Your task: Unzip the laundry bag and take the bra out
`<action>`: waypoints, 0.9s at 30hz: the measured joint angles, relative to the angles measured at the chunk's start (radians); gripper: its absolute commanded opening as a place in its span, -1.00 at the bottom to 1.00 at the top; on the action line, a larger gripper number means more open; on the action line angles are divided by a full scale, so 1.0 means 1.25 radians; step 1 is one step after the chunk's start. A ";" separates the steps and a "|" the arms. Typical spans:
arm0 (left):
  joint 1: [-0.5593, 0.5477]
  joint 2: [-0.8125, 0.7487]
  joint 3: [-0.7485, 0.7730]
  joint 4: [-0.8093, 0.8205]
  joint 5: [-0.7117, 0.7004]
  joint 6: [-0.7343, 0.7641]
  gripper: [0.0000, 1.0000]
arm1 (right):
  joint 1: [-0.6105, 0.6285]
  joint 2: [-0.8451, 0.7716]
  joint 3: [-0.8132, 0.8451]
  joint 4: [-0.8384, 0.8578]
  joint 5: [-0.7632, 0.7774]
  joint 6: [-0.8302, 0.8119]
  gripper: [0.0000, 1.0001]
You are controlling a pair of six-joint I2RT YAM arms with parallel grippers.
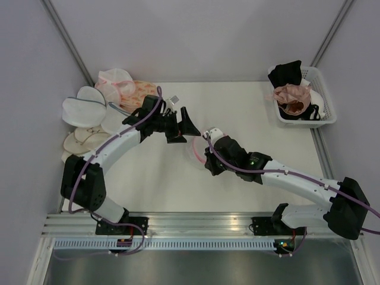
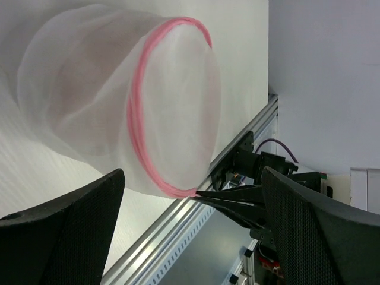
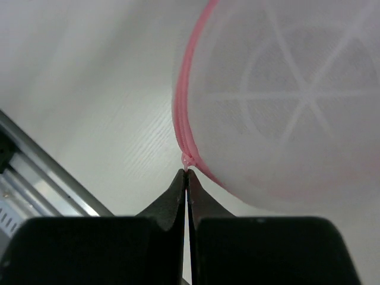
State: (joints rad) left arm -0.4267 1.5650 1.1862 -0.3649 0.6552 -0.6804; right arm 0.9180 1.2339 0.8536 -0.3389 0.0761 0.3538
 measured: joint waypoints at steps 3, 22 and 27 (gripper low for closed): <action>-0.031 -0.052 -0.041 0.006 -0.003 -0.011 0.99 | 0.000 -0.002 0.000 0.031 -0.063 -0.010 -0.99; -0.100 0.023 -0.107 0.047 -0.014 -0.049 -0.95 | 0.000 0.006 0.008 0.043 -0.104 -0.030 -0.99; -0.098 0.050 -0.069 0.045 -0.013 -0.049 -0.95 | 0.000 0.027 0.017 0.019 -0.081 -0.029 -0.99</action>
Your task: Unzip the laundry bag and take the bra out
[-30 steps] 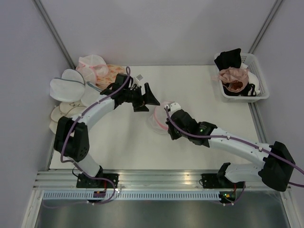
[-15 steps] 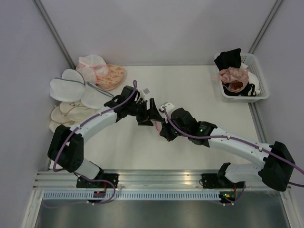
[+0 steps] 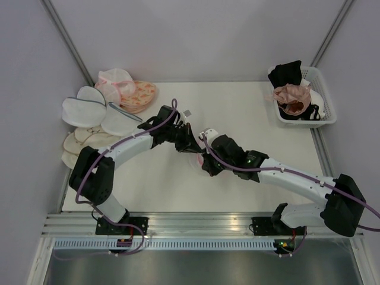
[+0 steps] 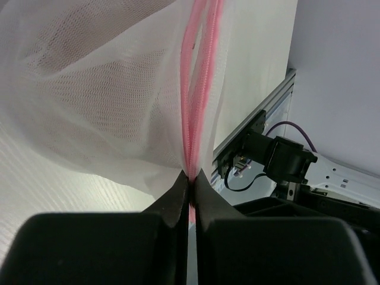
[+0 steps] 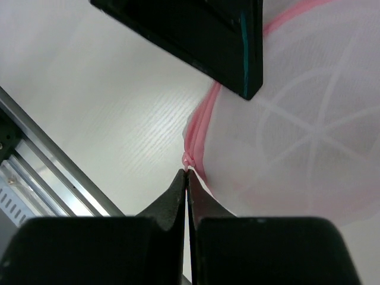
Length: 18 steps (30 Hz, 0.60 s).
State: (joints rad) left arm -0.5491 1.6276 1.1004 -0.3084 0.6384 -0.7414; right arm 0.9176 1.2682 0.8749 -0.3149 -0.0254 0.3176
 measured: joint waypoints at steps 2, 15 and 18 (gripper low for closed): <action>0.005 0.007 0.013 0.000 0.000 0.000 -0.95 | 0.000 0.011 0.001 -0.021 0.016 0.001 -0.99; 0.016 0.007 0.021 0.005 0.000 -0.003 0.55 | -0.001 0.004 -0.003 -0.197 0.261 0.077 -0.99; 0.016 -0.009 0.003 0.014 -0.003 -0.012 0.95 | -0.003 0.015 -0.002 -0.237 0.323 0.100 -0.99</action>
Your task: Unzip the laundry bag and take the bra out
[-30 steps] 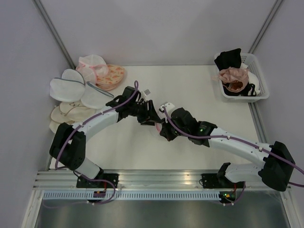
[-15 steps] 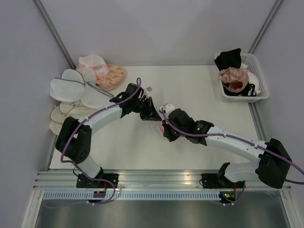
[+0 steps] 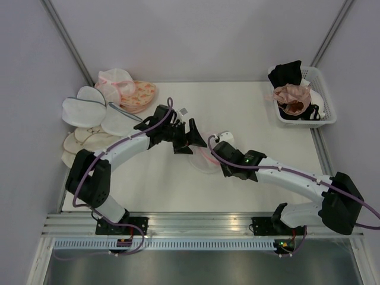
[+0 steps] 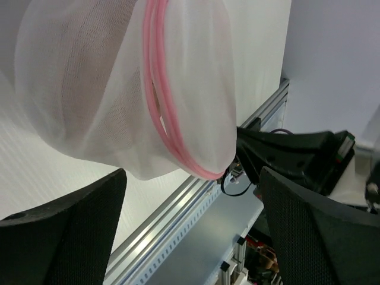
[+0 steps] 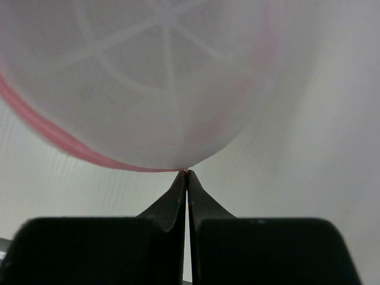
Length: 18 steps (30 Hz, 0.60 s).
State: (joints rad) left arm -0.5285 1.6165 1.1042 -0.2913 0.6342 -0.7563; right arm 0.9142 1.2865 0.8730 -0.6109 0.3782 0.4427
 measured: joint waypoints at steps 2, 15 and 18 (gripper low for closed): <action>0.001 -0.026 -0.017 0.000 -0.007 -0.004 0.99 | -0.002 0.013 0.001 -0.021 0.037 0.019 -0.99; 0.001 -0.128 -0.108 0.001 -0.155 0.028 0.71 | -0.019 -0.025 0.063 -0.149 0.188 0.103 0.66; 0.002 -0.126 -0.164 0.000 -0.181 0.052 0.63 | -0.019 -0.079 0.097 -0.136 0.153 0.081 0.70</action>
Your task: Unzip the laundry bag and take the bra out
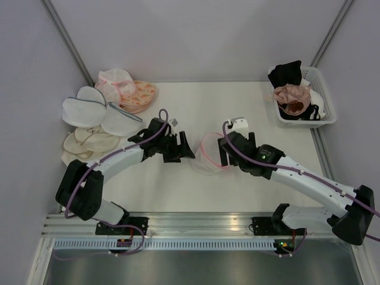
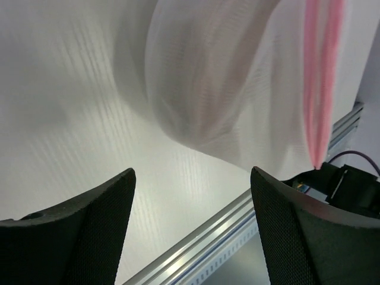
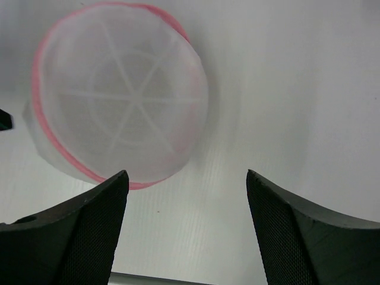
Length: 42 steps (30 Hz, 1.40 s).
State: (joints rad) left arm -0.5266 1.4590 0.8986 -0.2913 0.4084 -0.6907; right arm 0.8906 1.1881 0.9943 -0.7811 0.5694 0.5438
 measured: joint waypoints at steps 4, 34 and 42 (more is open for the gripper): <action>-0.001 0.010 -0.026 0.016 0.001 0.033 0.66 | 0.000 -0.001 0.066 0.026 -0.046 -0.038 0.71; -0.030 0.080 -0.036 0.248 0.112 0.050 -0.95 | -0.015 0.404 0.280 0.116 -0.099 -0.086 0.52; -0.030 0.056 -0.044 0.237 0.106 0.050 -0.95 | -0.017 0.367 0.255 0.037 0.046 -0.005 0.55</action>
State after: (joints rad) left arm -0.5636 1.5284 0.8440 0.0051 0.5404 -0.6281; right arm 0.8696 1.6466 1.3125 -0.7345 0.6273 0.5381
